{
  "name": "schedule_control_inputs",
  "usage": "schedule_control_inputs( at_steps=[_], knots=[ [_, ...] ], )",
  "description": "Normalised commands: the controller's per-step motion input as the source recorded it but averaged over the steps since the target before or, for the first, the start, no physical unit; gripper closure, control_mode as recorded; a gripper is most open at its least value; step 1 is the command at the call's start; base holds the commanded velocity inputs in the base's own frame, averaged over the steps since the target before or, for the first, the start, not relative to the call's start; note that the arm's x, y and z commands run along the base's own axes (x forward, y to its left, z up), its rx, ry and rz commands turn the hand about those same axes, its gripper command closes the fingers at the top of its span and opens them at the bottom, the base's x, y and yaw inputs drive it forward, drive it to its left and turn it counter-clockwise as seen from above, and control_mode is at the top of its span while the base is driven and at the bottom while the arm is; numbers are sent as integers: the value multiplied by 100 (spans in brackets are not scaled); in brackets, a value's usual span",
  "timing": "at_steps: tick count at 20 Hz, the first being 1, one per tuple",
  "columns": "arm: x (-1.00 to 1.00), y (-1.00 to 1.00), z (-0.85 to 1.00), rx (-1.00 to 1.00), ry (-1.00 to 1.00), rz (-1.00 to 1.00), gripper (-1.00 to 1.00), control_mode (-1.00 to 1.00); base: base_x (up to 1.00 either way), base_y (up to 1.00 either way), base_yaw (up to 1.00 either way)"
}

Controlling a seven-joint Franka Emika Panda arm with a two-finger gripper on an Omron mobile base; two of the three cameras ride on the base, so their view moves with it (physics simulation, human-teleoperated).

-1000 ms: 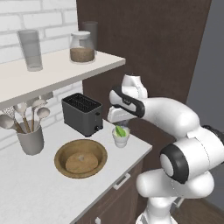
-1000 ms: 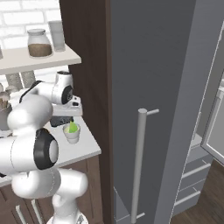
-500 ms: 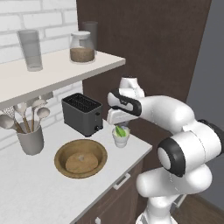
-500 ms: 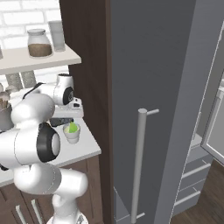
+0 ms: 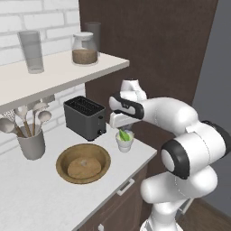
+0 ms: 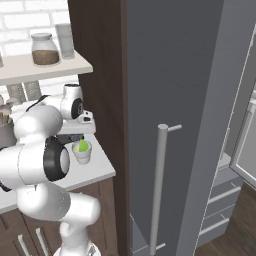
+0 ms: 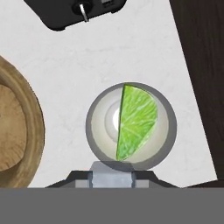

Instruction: Grab a lemon wedge from the fridge and one ice cube from the ice bowl, and put them in the glass of lemonade.

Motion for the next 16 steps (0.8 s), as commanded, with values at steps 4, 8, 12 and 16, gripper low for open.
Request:
schedule_control_inputs(
  at_steps=[4, 8, 12, 16],
  knots=[
    [-13, 0, -7, 0, -7, 0, 100, -100, 0, 0, 0],
    [0, 0, -19, 0, -13, 0, 100, -100, 0, 0, 0],
    [0, 0, -13, 0, -11, 0, 100, -100, 0, 0, 0],
    [3, -3, 0, 0, -5, 0, 100, -100, 0, 0, 0]
  ],
)
